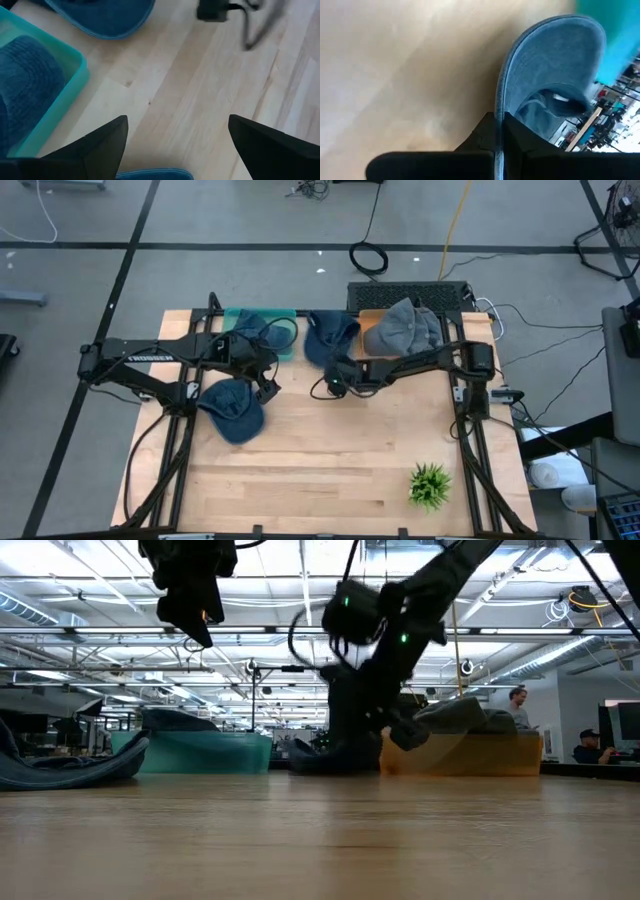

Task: Pick & Place hat
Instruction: Put the top dark blue cap into the blue bin

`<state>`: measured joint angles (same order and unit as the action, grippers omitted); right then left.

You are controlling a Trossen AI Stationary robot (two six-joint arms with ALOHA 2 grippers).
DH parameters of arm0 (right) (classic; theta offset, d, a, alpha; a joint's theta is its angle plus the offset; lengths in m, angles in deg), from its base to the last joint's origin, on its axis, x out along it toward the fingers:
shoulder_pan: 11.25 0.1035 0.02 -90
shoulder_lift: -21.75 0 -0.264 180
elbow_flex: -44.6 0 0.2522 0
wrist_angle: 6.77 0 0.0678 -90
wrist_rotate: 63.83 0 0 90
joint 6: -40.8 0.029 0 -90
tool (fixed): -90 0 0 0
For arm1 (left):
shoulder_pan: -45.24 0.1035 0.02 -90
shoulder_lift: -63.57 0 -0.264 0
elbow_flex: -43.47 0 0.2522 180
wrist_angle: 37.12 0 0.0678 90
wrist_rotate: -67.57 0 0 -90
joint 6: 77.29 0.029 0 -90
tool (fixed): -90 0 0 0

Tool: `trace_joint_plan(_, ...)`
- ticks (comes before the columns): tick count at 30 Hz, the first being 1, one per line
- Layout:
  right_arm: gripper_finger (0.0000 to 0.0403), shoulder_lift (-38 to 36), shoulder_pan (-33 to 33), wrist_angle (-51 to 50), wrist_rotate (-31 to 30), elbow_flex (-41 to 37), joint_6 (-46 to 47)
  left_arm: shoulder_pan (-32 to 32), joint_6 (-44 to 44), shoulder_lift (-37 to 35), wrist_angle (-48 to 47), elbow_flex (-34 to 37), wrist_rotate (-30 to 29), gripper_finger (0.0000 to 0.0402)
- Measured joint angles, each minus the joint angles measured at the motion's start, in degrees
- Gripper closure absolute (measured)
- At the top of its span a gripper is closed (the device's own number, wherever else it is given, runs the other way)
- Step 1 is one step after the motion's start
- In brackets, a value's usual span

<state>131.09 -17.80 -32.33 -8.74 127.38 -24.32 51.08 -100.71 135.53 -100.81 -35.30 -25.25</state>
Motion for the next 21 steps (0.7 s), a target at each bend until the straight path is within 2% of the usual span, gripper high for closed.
trace_joint_plan(5,0.0402,-4.3,2.4,2.6,-5.5,0.1,1.3,0.0,2.8,0.0,0.0,0.0,0.0,0.005)
trace_joint_plan(10,0.0402,-9.8,4.1,5.4,-7.5,0.1,4.0,0.0,6.8,0.0,-0.1,0.0,0.2,0.005)
trace_joint_plan(15,0.0402,-16.0,6.1,7.3,-6.1,0.1,7.6,0.1,9.2,0.0,0.3,0.0,-1.9,0.005)
trace_joint_plan(18,0.0402,-19.8,6.5,7.1,-3.5,0.1,10.3,0.5,7.7,0.0,0.0,0.0,-5.7,0.005)
trace_joint_plan(21,0.0403,-23.2,6.4,7.2,-1.1,0.1,12.3,1.6,6.4,0.0,-1.5,0.0,-6.6,0.005)
